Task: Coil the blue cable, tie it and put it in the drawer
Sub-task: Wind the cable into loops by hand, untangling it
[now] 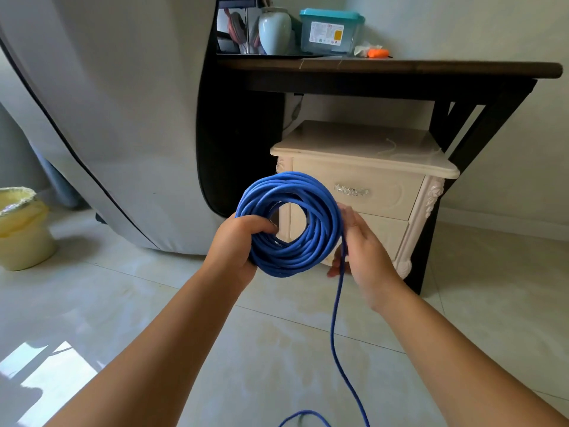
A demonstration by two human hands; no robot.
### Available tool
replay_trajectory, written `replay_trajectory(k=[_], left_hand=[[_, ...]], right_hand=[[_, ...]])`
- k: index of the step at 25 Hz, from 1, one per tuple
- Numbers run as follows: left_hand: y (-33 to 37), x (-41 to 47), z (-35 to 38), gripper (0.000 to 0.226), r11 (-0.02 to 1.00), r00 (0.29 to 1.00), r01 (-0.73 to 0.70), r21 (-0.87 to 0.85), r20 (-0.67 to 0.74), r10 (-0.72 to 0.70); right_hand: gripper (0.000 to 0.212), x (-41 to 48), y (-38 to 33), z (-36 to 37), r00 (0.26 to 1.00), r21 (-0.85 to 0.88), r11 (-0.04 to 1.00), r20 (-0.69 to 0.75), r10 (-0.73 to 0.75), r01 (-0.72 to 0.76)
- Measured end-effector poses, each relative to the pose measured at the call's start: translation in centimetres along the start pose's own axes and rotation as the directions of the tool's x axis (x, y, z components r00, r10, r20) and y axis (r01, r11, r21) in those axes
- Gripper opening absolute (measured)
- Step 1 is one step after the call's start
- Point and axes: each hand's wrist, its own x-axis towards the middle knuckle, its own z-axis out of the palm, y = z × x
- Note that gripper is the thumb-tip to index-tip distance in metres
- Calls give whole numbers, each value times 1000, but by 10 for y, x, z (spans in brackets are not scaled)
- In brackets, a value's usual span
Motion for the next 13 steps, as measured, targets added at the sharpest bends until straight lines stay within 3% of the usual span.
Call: replay_trajectory(k=[3, 5, 7, 10, 13], left_hand=[[1, 3, 1, 25, 975, 997, 56, -216, -37, -65], [1, 2, 4, 30, 945, 997, 61, -321, -21, -71], [-1, -2, 12, 28, 923, 996, 78, -376, -5, -86], [-11, -9, 25, 18, 897, 992, 120, -424, 27, -120], [-25, -12, 31, 14, 873, 987, 164, -459, 78, -144]], right_hand=[[26, -12, 6, 19, 973, 207, 951, 38, 226, -229], [33, -18, 10, 32, 958, 323, 905, 24, 286, -278], [42, -20, 11, 38, 969, 367, 900, 13, 248, -236], [50, -20, 6, 41, 990, 295, 945, 45, 134, -141], [47, -14, 5, 41, 989, 220, 964, 32, 143, -147]])
